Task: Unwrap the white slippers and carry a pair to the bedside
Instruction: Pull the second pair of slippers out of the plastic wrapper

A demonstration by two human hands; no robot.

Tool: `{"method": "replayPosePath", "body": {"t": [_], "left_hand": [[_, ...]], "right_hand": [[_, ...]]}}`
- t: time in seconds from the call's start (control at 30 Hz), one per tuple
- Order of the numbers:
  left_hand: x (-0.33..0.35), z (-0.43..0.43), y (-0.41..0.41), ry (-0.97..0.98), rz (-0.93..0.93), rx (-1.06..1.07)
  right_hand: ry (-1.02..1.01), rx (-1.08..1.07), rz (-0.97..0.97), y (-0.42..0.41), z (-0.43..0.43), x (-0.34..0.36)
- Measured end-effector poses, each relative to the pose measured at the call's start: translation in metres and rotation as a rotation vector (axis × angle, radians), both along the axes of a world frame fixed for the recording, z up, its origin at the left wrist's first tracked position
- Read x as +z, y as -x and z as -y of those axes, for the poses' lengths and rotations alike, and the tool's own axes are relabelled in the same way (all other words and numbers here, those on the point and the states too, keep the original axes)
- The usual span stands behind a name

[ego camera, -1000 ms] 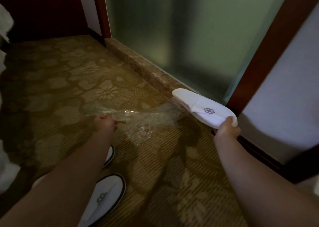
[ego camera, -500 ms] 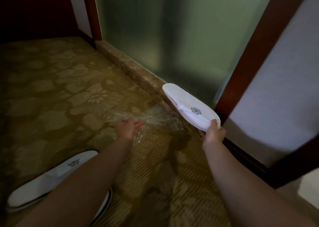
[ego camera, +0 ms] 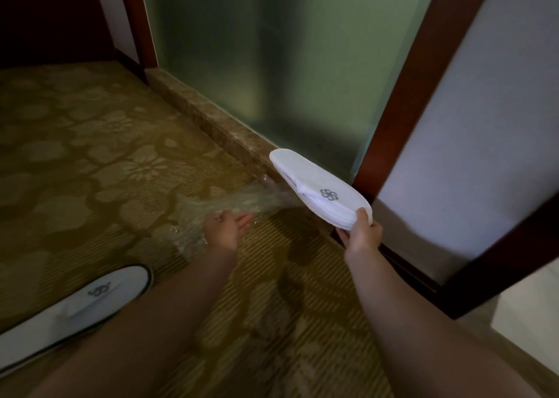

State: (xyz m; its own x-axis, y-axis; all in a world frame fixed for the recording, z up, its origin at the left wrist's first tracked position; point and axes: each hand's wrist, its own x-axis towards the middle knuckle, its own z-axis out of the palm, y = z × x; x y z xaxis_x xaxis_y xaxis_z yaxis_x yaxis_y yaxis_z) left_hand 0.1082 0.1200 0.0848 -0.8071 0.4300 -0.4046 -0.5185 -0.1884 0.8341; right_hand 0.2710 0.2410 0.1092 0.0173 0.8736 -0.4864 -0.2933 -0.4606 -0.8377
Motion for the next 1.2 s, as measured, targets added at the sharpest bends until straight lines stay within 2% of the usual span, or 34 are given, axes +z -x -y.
{"method": "replayPosePath", "body": {"t": [0.13,0.23,0.43,0.6,0.77,1.03,1.2], "left_hand": [[-0.024,-0.006,-0.008,0.152,0.055,-0.023],[-0.040,-0.009,-0.013,0.341,0.063,-0.074],[-0.061,0.004,-0.047,0.573,0.096,-0.359],[-0.061,0.010,-0.077,0.514,0.182,-0.477],[-0.069,0.012,-0.091,0.459,0.144,-0.623],[-0.074,0.026,-0.083,0.625,0.151,-0.861],[-0.050,0.013,-0.074,0.509,0.077,-0.877]], "right_hand": [[0.016,0.013,0.016,-0.003,-0.004,-0.008],[0.031,0.012,0.034,-0.004,-0.007,-0.016],[0.062,0.029,0.029,-0.005,-0.010,-0.030],[0.059,0.025,0.032,-0.003,-0.010,-0.038],[0.058,0.034,0.041,-0.004,-0.012,-0.037],[0.058,0.049,0.064,-0.010,-0.012,-0.028],[0.032,0.087,0.119,-0.013,-0.011,-0.020]]}}
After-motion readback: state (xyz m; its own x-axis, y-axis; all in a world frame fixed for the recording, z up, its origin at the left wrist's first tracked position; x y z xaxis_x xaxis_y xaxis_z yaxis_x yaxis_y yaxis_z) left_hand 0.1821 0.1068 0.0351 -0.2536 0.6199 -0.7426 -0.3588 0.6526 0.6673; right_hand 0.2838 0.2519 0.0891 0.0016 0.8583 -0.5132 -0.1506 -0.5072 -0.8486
